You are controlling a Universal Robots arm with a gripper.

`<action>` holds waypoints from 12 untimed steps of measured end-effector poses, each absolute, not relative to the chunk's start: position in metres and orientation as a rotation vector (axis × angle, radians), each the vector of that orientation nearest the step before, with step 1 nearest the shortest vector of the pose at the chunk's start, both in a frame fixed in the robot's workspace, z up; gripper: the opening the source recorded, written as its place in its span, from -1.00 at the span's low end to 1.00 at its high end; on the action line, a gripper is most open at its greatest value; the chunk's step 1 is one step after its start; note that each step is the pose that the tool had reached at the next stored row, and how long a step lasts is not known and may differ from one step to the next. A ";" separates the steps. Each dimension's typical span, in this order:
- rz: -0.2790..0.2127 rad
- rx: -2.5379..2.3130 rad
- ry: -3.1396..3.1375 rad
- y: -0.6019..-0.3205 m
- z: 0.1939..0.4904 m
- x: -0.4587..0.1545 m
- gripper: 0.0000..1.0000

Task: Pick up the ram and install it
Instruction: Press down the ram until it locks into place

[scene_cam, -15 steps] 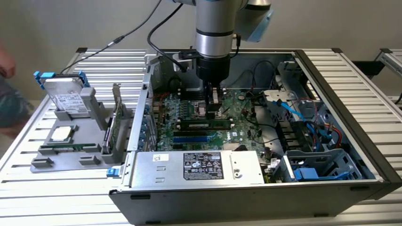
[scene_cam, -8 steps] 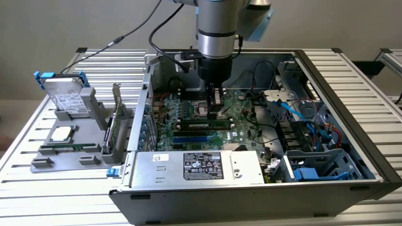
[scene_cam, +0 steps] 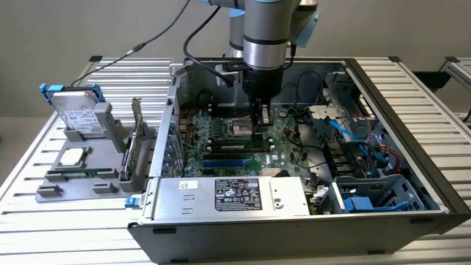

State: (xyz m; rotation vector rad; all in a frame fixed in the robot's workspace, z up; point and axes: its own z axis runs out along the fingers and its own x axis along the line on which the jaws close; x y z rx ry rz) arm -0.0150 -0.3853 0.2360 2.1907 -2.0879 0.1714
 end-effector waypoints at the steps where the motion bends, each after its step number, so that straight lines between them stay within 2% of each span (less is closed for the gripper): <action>1: 0.171 2.191 -2.088 -0.385 0.236 -0.014 -0.80; 12: 0.171 2.191 -2.089 -0.385 0.230 -0.013 -0.80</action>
